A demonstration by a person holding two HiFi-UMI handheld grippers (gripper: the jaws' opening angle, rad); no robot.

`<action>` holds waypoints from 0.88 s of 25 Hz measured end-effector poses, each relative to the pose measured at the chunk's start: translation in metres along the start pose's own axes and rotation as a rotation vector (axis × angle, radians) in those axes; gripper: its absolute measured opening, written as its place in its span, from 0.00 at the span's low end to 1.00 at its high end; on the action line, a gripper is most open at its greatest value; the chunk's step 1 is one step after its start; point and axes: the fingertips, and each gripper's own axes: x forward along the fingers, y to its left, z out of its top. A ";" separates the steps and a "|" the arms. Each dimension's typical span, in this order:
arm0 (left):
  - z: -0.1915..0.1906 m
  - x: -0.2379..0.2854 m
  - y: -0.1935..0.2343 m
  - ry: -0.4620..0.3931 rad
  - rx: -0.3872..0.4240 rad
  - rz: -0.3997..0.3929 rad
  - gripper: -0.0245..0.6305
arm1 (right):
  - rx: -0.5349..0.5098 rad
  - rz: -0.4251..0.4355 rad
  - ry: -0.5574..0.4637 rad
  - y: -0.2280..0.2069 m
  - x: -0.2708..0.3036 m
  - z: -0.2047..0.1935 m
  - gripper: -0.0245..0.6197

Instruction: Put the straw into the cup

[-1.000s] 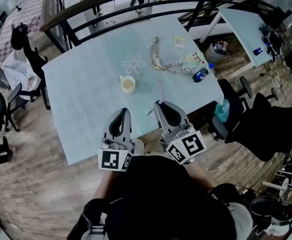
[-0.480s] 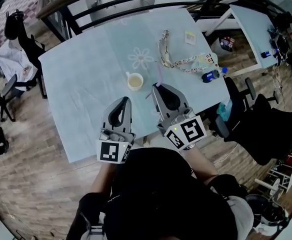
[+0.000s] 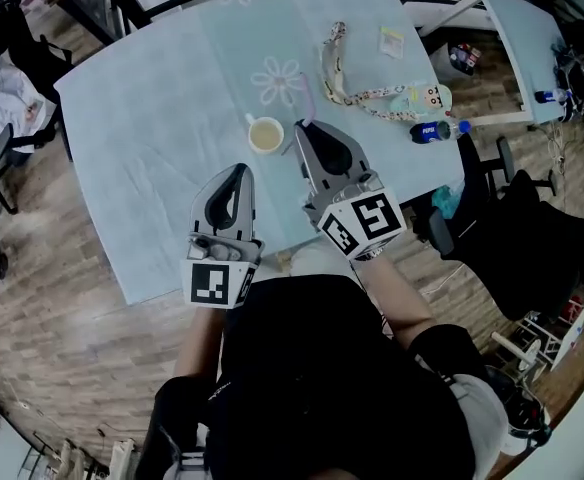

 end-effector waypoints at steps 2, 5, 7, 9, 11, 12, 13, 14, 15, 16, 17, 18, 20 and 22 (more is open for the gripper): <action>0.002 0.008 0.004 -0.011 -0.003 0.015 0.06 | 0.038 0.011 0.016 -0.009 0.013 -0.008 0.09; -0.002 0.017 0.016 -0.002 0.002 0.052 0.06 | 0.038 0.032 0.032 -0.019 0.033 -0.018 0.09; -0.005 0.022 0.024 0.005 0.001 0.074 0.06 | 0.038 0.039 0.051 -0.022 0.046 -0.028 0.09; -0.004 0.029 0.031 -0.008 0.005 0.085 0.06 | 0.040 0.047 0.072 -0.026 0.059 -0.039 0.09; 0.000 0.036 0.035 -0.046 0.003 0.095 0.06 | 0.025 0.061 0.092 -0.031 0.072 -0.049 0.09; 0.000 0.037 0.038 -0.054 -0.001 0.108 0.06 | 0.017 0.069 0.102 -0.032 0.077 -0.055 0.09; -0.003 0.035 0.040 -0.046 -0.003 0.125 0.06 | 0.014 0.077 0.114 -0.032 0.081 -0.063 0.09; -0.009 0.031 0.043 -0.030 -0.004 0.142 0.06 | 0.016 0.083 0.127 -0.031 0.083 -0.072 0.09; -0.015 0.029 0.044 -0.013 -0.006 0.156 0.06 | 0.022 0.088 0.139 -0.030 0.085 -0.083 0.09; -0.020 0.028 0.045 0.002 -0.009 0.166 0.06 | 0.029 0.092 0.152 -0.032 0.087 -0.094 0.09; -0.024 0.029 0.045 0.013 -0.012 0.171 0.06 | 0.034 0.097 0.165 -0.034 0.089 -0.104 0.09; -0.026 0.031 0.045 0.017 -0.017 0.175 0.06 | 0.037 0.103 0.178 -0.036 0.091 -0.113 0.09; -0.027 0.036 0.044 0.014 -0.027 0.179 0.06 | 0.037 0.117 0.208 -0.039 0.096 -0.130 0.09; -0.030 0.037 0.044 0.027 -0.031 0.192 0.06 | 0.044 0.127 0.245 -0.039 0.099 -0.146 0.09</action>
